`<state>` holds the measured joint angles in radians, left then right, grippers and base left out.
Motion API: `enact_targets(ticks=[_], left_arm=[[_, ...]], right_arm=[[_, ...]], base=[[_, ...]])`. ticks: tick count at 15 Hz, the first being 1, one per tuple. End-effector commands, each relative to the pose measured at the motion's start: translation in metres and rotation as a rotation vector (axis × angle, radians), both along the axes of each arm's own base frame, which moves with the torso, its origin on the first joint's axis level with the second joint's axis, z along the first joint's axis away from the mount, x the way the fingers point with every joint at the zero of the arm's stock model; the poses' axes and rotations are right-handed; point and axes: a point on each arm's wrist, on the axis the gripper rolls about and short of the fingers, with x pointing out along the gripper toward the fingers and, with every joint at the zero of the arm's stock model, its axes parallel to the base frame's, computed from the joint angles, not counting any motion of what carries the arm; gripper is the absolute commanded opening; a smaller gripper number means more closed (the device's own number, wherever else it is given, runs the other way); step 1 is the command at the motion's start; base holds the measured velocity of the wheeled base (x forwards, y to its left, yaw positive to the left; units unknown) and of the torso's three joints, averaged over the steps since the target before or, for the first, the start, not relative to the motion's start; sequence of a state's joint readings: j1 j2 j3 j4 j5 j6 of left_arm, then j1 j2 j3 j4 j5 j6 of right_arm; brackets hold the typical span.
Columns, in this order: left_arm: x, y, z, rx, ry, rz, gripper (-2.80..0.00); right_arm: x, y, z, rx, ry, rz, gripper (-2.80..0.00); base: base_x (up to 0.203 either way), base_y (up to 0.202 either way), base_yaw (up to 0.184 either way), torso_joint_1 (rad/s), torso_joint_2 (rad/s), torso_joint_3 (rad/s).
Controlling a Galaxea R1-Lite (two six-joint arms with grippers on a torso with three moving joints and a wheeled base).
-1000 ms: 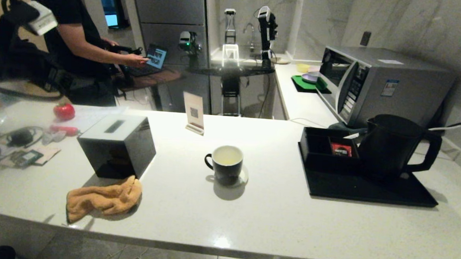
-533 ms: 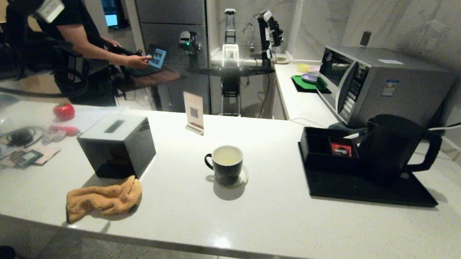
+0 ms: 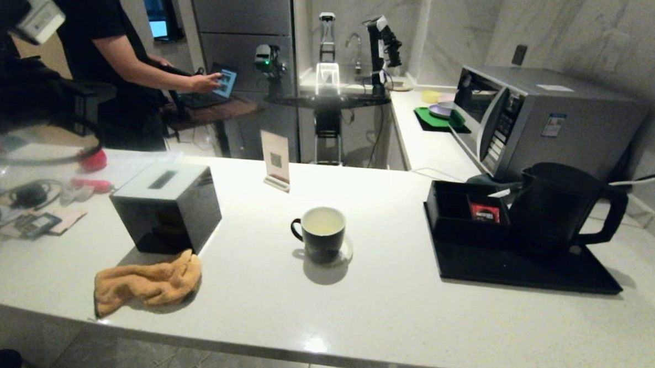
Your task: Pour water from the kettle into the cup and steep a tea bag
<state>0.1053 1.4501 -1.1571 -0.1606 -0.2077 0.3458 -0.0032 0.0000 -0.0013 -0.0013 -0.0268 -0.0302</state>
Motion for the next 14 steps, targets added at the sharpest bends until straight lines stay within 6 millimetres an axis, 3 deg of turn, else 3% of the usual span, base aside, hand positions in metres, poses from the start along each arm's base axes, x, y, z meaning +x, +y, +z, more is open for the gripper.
enact_targets(ticks=[1,7,10,14], left_arm=[[-0.026,-0.003,0.004,-0.002,-0.029,0.001,-2.80],[-0.118,-0.011,-0.029,-0.038,-0.034,0.031,-2.80],[-0.169,-0.015,-0.068,-0.060,-0.033,0.072,-2.80],[-0.223,-0.021,-0.140,-0.092,-0.024,0.142,-2.80]], right_arm=[[0.000,0.000,0.000,0.000,-0.001,0.001,-2.80],[0.000,0.000,0.000,0.000,0.000,0.000,-2.80],[0.000,0.000,0.000,0.000,0.000,0.001,-2.80],[0.000,0.000,0.000,0.000,-0.001,0.001,-2.80]], base=[[0.000,0.000,0.000,0.000,0.00,0.000],[0.000,0.000,0.000,0.000,0.00,0.000],[0.000,0.000,0.000,0.000,0.00,0.000],[0.000,0.000,0.000,0.000,0.00,0.000]])
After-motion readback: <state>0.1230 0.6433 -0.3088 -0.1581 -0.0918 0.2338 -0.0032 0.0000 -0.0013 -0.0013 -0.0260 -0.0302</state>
